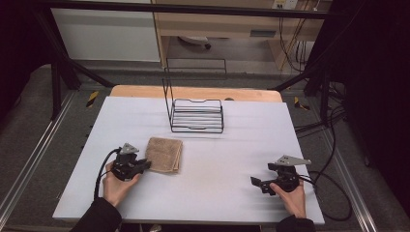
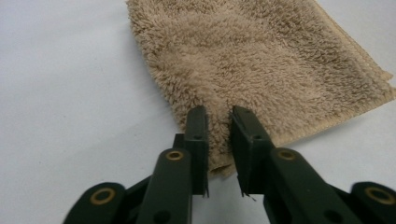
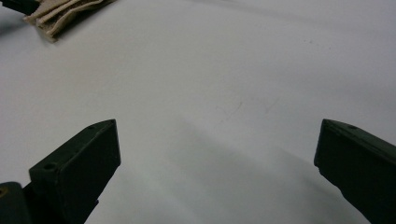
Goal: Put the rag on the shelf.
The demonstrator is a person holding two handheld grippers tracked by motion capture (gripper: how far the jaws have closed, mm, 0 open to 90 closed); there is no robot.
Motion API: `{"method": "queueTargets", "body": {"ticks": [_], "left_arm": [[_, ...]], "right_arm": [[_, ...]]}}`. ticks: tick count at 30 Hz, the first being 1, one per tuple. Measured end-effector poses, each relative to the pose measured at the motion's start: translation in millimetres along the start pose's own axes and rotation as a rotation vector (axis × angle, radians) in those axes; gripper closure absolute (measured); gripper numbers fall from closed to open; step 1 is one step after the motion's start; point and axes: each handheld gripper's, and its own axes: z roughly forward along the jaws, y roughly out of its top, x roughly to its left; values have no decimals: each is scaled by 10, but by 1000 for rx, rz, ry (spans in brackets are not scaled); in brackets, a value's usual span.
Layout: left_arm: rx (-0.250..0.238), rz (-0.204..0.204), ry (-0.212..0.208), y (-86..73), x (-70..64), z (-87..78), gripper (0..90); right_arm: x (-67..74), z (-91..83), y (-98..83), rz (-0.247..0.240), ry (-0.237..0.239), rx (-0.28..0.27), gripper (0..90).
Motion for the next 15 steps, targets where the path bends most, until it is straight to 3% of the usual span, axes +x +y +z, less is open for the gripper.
{"method": "queueTargets", "body": {"ticks": [10,15], "left_arm": [[4,-31,-24,14,41,-30,854],[-5,-33,-31,18,60,-138,860]], "right_arm": [[0,0,0,0,2,2,8],[2,-2,0,2,3,3,8]]}}
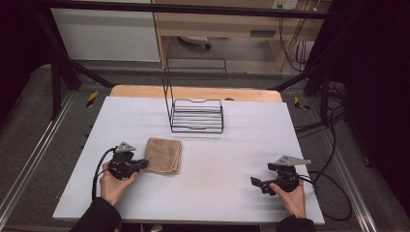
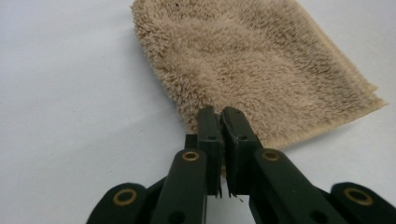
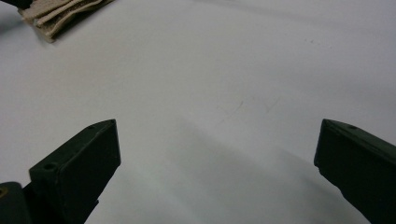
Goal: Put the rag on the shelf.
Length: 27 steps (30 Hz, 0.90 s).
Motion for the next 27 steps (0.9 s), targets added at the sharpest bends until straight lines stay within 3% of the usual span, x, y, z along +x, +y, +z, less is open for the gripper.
{"method": "queueTargets", "body": {"ticks": [10,20,21,22,23,24,27], "left_arm": [[33,8,2,-109,-1,-188,861],[60,40,30,-138,21,-156,827],[59,45,35,-137,21,-161,772],[57,51,38,-134,21,-165,772],[50,51,48,-125,22,-171,689],[46,52,50,-116,27,-177,689],[19,42,59,-59,62,-203,532]], "right_arm": [[0,-11,0,2,1,-6,8],[4,-7,-1,1,1,-2,8],[6,-8,-1,4,1,-2,8],[6,-8,-1,4,1,-2,8],[3,-9,-1,0,-1,-4,8],[3,-9,-1,0,-1,-4,8],[2,-7,-1,-1,-1,-2,8]]}}
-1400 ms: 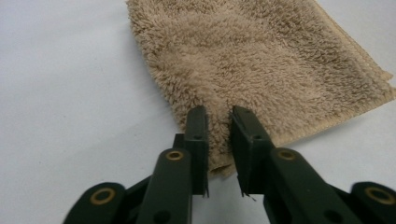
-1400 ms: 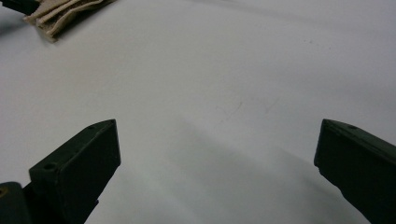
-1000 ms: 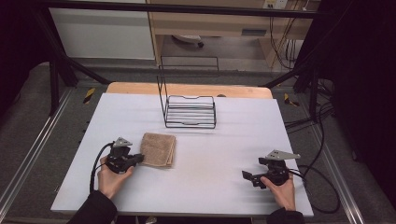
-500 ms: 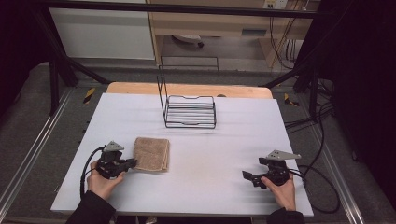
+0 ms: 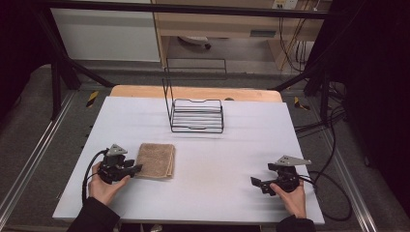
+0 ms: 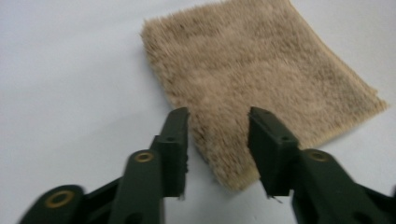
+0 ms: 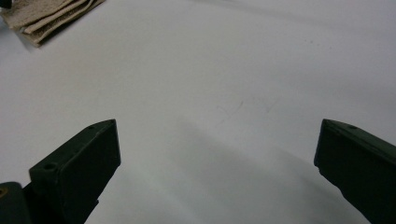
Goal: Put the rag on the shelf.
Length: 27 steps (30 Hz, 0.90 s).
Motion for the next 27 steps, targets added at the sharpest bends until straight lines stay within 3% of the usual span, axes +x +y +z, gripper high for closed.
{"method": "queueTargets", "body": {"ticks": [12,17,20,24,27], "left_arm": [[-36,-36,12,296,189,106,275],[-37,-51,40,411,254,209,239],[-36,-59,49,456,285,271,269],[-35,-76,55,462,341,365,369],[-17,-65,58,449,363,427,462]], "right_arm": [[1,7,-1,0,-3,4,8],[2,6,-1,3,-3,3,8],[1,8,-2,0,-3,5,8],[1,6,-3,1,-5,3,8],[-2,15,-4,-5,-6,5,8]]}}
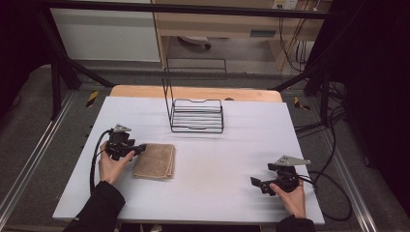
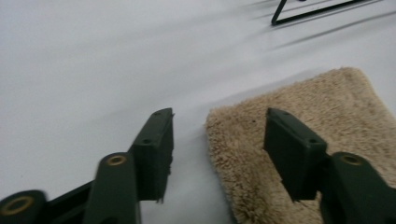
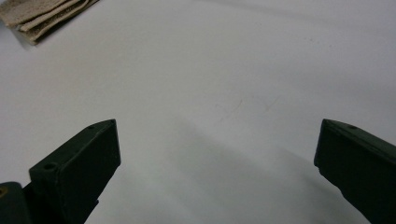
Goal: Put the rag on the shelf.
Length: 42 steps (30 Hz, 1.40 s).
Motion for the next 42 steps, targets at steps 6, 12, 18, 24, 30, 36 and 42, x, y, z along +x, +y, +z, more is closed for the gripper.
{"method": "queueTargets", "body": {"ticks": [6,12,18,24,30,36,42], "left_arm": [[19,20,-13,-20,1,82,588],[22,1,-34,-29,11,126,664],[24,-1,-41,-40,-8,151,725],[14,-10,-49,-67,-12,152,770],[16,0,-42,-68,-26,155,788],[15,14,-31,-67,-45,161,799],[12,29,-23,-65,-55,165,804]], "right_arm": [[5,-6,1,7,1,-2,8],[4,2,1,2,1,3,8],[8,10,4,10,2,4,8],[30,28,18,11,-7,11,10],[102,87,74,14,-21,9,4],[205,149,189,27,-54,-17,3],[359,304,378,15,-83,-29,3]]}}
